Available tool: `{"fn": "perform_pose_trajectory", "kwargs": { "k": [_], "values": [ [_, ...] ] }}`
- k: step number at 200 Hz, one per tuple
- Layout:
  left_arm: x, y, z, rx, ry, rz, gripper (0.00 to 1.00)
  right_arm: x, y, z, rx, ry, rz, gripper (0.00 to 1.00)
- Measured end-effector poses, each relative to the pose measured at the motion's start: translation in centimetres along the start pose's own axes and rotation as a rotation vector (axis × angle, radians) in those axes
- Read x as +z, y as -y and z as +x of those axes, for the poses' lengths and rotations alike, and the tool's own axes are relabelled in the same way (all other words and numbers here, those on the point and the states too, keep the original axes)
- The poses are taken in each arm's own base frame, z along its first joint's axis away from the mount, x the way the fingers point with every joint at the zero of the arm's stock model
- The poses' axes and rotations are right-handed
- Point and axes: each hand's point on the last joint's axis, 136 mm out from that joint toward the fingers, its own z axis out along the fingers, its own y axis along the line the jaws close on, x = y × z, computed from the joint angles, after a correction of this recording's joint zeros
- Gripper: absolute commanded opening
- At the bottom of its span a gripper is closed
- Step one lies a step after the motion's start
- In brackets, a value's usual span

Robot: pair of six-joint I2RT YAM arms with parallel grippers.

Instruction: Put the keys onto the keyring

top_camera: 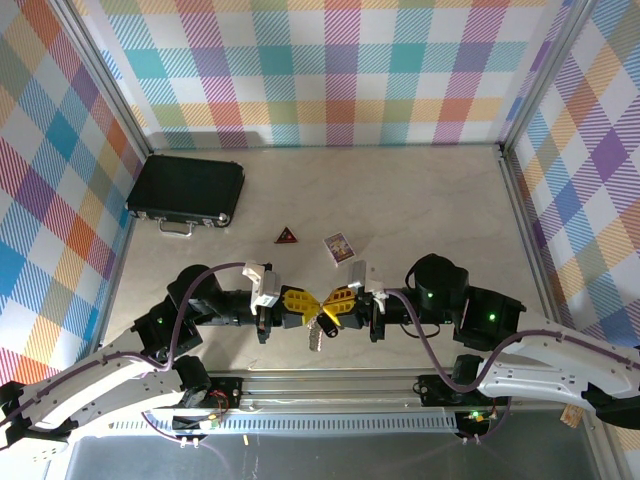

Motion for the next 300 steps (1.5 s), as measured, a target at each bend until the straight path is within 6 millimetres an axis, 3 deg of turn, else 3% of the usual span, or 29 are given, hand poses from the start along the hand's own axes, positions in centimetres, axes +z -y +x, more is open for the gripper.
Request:
{"fn": "perform_pose_trajectory", "kwargs": {
  "k": [13, 24, 49, 108, 147, 182, 217, 258, 300],
  "values": [
    [0.0, 0.0, 0.0, -0.001, -0.001, 0.000, 0.00, 0.0, 0.0, 0.1, 0.001, -0.005, 0.000, 0.08],
    [0.0, 0.0, 0.1, -0.002, -0.003, -0.001, 0.00, 0.0, 0.0, 0.1, -0.001, -0.007, 0.000, 0.00],
    [0.0, -0.2, 0.4, -0.008, -0.022, -0.012, 0.00, 0.0, 0.2, 0.4, -0.011, -0.024, 0.009, 0.00],
    [-0.3, -2.4, 1.0, 0.004, -0.159, -0.149, 0.25, -0.3, 0.9, 0.5, -0.041, -0.137, 0.049, 0.00],
    [0.0, -2.8, 1.3, -0.015, -0.246, -0.157, 0.27, -0.4, 1.1, 0.2, -0.081, -0.249, 0.049, 0.00],
    [-0.1, -2.3, 2.3, -0.029, -0.289, -0.128, 0.28, 0.1, 1.3, 1.3, -0.100, -0.357, 0.033, 0.00],
    [0.0, -1.8, 2.3, -0.029, -0.287, -0.103, 0.26, 0.2, 1.2, 2.6, -0.110, -0.431, 0.015, 0.00],
    [0.1, -1.8, 2.4, -0.027, -0.290, -0.096, 0.23, 0.3, 1.0, 2.3, -0.115, -0.446, -0.005, 0.00],
    [0.3, -1.7, 2.7, -0.022, -0.302, -0.086, 0.00, 0.4, 0.9, 2.5, -0.110, -0.457, -0.012, 0.00]
  ]
}}
